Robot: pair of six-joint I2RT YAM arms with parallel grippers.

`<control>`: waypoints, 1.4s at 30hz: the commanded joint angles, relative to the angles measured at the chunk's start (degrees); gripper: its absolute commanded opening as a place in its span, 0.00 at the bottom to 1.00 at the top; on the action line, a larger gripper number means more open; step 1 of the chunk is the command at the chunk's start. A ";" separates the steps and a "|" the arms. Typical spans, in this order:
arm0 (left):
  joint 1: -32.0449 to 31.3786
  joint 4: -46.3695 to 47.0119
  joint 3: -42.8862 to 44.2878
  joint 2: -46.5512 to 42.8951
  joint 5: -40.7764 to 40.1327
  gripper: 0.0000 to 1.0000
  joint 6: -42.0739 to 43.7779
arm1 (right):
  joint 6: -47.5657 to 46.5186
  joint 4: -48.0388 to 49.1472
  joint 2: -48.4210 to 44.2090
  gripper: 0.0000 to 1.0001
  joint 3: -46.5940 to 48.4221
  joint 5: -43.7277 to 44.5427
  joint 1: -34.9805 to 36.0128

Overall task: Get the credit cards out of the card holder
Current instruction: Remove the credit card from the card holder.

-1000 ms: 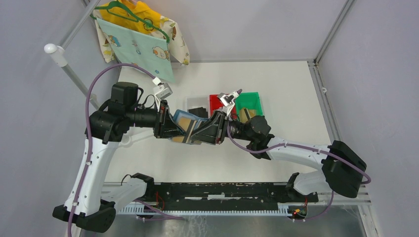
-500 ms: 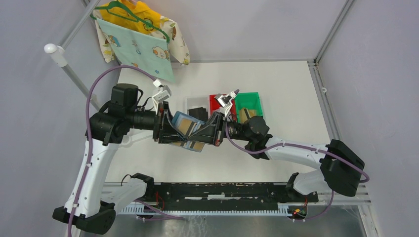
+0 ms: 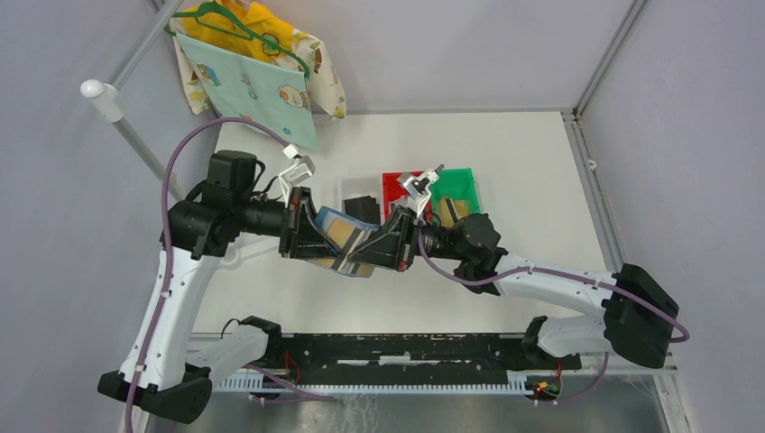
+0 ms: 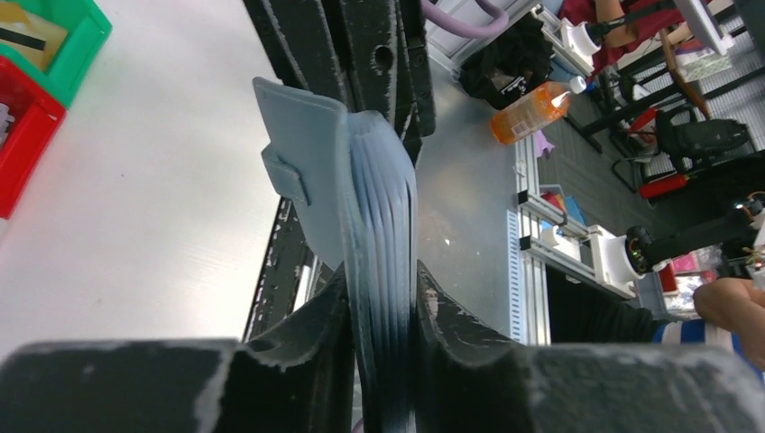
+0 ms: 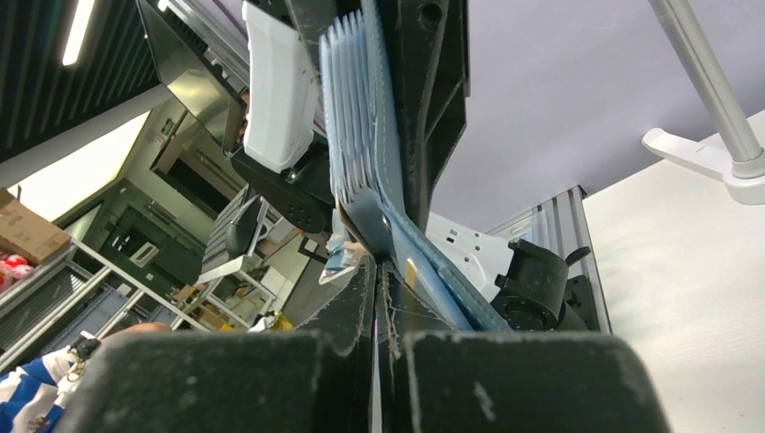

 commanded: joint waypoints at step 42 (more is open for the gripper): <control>-1.12 3.13 3.75 -2.10 0.51 0.25 -0.74 | -3.68 1.62 -3.12 0.32 -1.72 6.95 -0.24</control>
